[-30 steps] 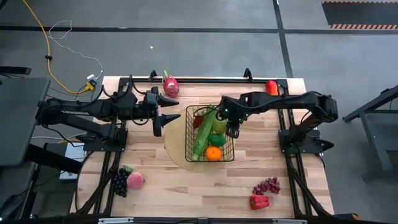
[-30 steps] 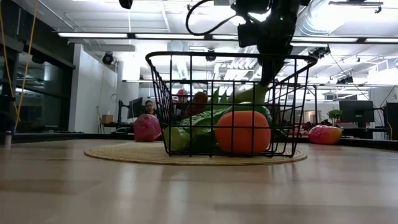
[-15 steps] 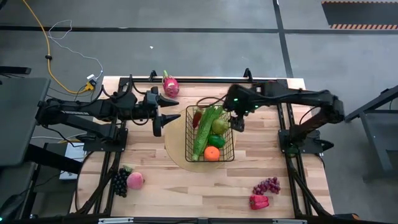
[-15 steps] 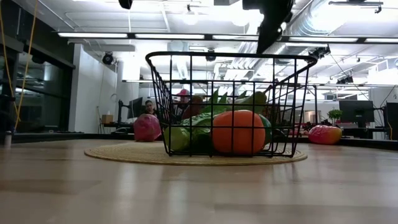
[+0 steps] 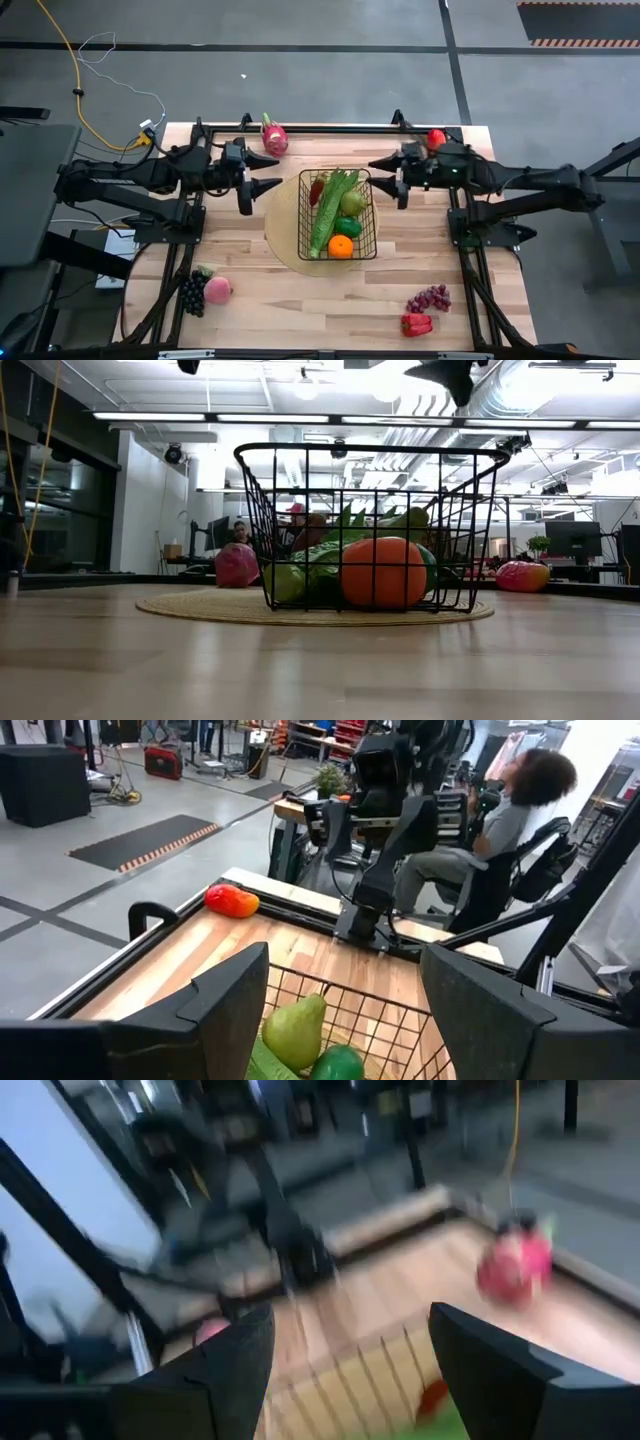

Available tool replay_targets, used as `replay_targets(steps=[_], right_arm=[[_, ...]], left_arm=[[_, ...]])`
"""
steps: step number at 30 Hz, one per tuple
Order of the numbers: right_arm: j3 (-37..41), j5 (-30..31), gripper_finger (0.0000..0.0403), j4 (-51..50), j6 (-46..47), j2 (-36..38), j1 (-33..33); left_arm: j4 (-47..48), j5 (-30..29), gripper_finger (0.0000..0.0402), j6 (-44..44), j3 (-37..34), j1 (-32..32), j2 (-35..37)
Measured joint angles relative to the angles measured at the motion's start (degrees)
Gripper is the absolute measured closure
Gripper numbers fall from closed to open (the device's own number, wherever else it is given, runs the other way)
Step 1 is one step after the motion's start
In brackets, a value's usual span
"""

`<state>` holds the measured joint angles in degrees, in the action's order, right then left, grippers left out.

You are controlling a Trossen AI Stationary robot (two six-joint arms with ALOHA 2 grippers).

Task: Build produce basket
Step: Put the mango into the wire basket

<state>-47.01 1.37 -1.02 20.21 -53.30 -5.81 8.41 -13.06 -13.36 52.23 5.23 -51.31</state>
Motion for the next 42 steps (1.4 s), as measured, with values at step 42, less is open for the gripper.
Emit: replay_targets(steps=[42], right_arm=[[-15.5,28.9,0.0146,-53.1,8.6,-12.3,-31.3]], left_arm=[[0.8,-3.0,0.0149,0.0,0.0,0.0,0.0]])
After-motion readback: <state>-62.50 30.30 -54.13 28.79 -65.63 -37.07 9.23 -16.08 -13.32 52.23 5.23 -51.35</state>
